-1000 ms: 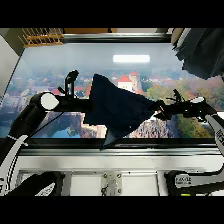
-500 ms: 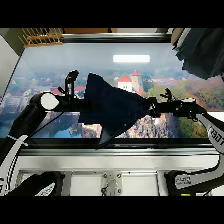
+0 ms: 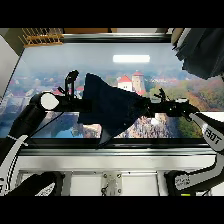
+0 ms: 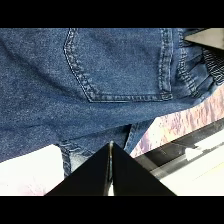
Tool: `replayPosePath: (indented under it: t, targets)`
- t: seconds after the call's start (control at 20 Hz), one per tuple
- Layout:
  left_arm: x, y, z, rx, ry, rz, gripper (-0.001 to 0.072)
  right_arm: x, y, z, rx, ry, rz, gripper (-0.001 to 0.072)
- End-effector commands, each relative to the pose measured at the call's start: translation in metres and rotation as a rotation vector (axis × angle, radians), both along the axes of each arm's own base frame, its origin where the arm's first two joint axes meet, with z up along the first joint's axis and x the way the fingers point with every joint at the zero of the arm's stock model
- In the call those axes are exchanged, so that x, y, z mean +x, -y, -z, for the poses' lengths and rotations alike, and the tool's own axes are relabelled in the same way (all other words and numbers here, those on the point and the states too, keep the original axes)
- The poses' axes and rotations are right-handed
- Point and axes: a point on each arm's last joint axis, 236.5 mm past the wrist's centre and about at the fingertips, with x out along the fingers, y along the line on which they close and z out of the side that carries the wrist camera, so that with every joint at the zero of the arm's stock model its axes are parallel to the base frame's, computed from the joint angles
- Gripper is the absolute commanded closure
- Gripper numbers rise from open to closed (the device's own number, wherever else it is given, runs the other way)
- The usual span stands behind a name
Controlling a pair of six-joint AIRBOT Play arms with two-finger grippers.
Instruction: Fold the clothes and pants, and hang the long-sleeved shirts on hangers.
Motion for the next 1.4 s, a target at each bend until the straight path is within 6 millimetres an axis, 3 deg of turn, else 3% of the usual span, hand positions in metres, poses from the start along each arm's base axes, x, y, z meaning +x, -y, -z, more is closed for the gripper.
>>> replayPosePath:
  t: [0.0, 0.05, 0.1, 0.15, 0.25, 0.35, 0.45, 0.55, 0.7, 0.85, 0.95, 1.05, 1.15, 1.35]
  targets:
    - [0.000, 0.000, 0.000, 0.000, 0.000, 0.000, 0.0690, 0.007, -0.003, 0.006, -0.028, 0.013, 0.022, 0.0014]
    - [0.000, 0.000, 0.000, 0.000, 0.000, 0.000, 0.0691, 0.007, -0.003, 0.005, -0.032, 0.023, 0.017, 0.0216]
    - [0.000, 0.000, 0.000, 0.000, 0.000, 0.000, 0.0691, 0.008, -0.002, 0.004, -0.038, 0.040, 0.009, 0.0524]
    - [0.000, 0.000, 0.000, 0.000, 0.000, 0.000, 0.0690, 0.009, 0.000, 0.002, -0.041, 0.050, 0.010, 0.0632]
    - [0.000, 0.000, 0.000, 0.000, 0.000, 0.000, 0.0691, 0.017, 0.012, -0.014, -0.050, 0.097, 0.035, 0.0657]
    - [0.000, 0.000, 0.000, 0.000, 0.000, 0.000, 0.0690, 0.037, 0.046, -0.048, -0.099, 0.199, 0.104, 0.0657]
    - [0.000, 0.000, 0.000, 0.000, 0.000, 0.000, 0.0690, 0.056, 0.113, -0.096, -0.216, 0.322, 0.237, 0.0657]
    - [0.000, 0.000, 0.000, 0.000, 0.000, 0.000, 0.0690, 0.055, 0.199, -0.138, -0.357, 0.389, 0.434, 0.0657]
    - [0.000, 0.000, 0.000, 0.000, 0.000, 0.000, 0.0691, 0.008, 0.316, -0.171, -0.567, 0.365, 0.683, 0.0657]
    - [0.000, 0.000, 0.000, -0.001, 0.001, -0.001, 0.0691, -0.067, 0.397, -0.161, -0.745, 0.184, 0.865, 0.0657]
    - [0.000, 0.000, 0.000, -0.001, 0.001, -0.001, 0.0690, -0.109, 0.413, -0.137, -0.790, 0.042, 0.896, 0.0657]
    - [0.000, 0.000, 0.000, 0.000, 0.001, 0.000, 0.0691, -0.136, 0.406, -0.108, -0.777, -0.085, 0.880, 0.0657]
    - [0.000, 0.000, 0.000, 0.000, 0.001, 0.000, 0.0690, -0.156, 0.395, -0.086, -0.765, -0.187, 0.881, 0.0657]
    - [0.000, 0.000, 0.000, 0.000, 0.001, 0.000, 0.0691, -0.175, 0.371, -0.073, -0.720, -0.256, 0.873, 0.0642]
